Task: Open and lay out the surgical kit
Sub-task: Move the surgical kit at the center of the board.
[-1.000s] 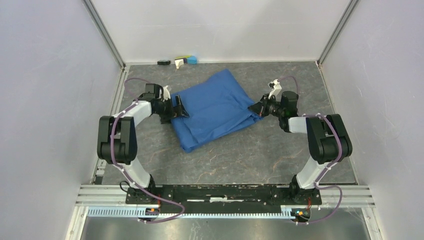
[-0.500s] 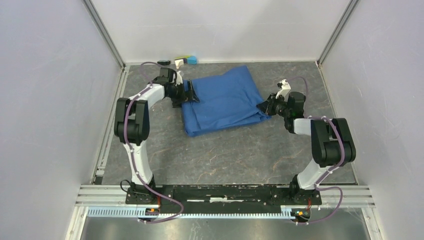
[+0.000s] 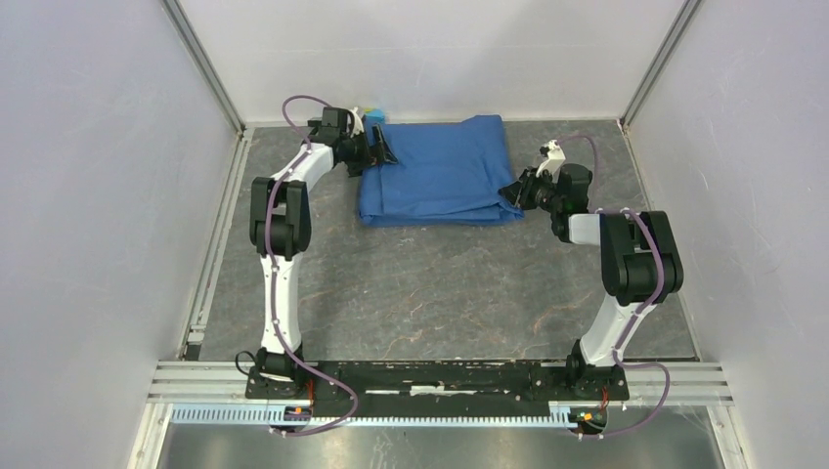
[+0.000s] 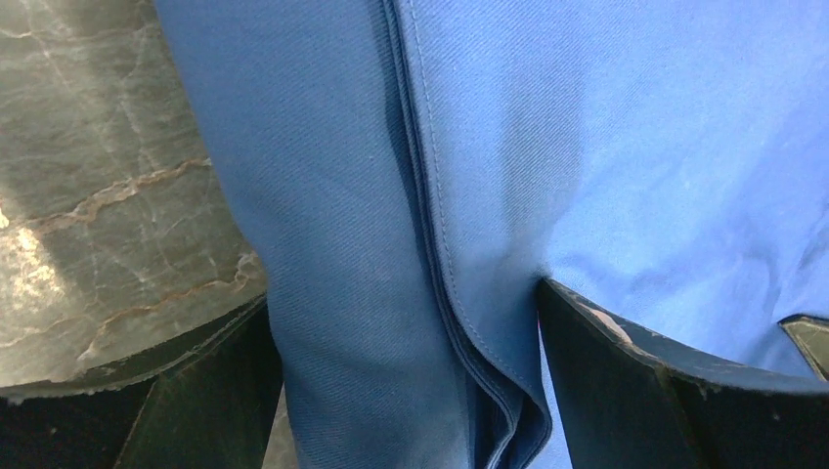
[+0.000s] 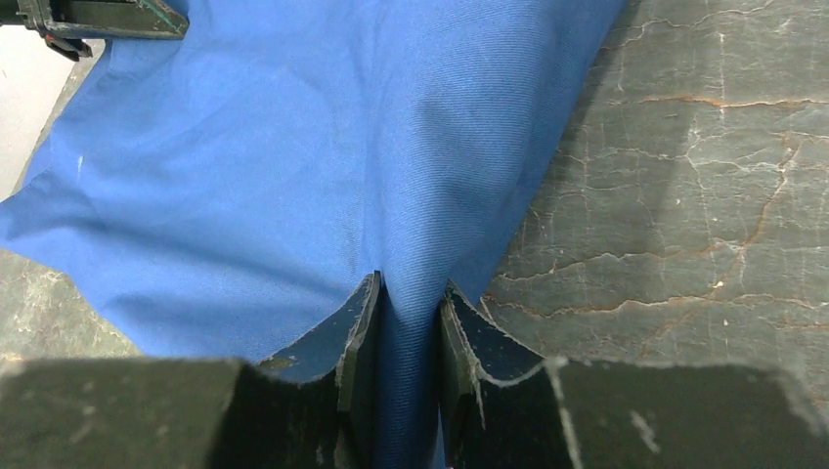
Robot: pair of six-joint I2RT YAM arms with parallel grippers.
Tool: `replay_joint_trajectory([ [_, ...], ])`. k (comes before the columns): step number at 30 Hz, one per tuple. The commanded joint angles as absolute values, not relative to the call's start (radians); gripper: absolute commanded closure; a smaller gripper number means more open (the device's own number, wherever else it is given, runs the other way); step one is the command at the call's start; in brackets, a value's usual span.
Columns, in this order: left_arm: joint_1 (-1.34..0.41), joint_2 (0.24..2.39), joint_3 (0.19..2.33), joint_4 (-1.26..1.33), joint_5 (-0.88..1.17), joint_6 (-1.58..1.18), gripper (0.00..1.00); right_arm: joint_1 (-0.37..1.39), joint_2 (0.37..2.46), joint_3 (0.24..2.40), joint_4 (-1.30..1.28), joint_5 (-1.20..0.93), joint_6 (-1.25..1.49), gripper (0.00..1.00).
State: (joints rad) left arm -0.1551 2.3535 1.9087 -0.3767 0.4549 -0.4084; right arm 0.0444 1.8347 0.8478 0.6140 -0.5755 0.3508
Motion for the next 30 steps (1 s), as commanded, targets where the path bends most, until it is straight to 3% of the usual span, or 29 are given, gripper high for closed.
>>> replay_joint_trajectory([
  [1, -0.219, 2.388, 1.971, -0.294, 0.541, -0.493, 0.04, 0.069, 1.847, 0.838, 0.597, -0.591, 0.345, 0.71],
  [20, -0.262, 2.094, 1.499, -0.136, 0.553, -0.516, 0.03, 0.064, 1.671, 0.709, 0.518, -0.571, 0.240, 0.69],
  [26, -0.262, 2.072, 1.521, -0.153, 0.488, -0.468, 0.00, 0.064, 1.637, 0.701, 0.509, -0.558, 0.214, 0.59],
  [30, -0.250, 2.102, 1.640, -0.229, 0.432, -0.412, 0.00, 0.064, 1.575, 0.731, 0.446, -0.507, 0.138, 0.46],
])
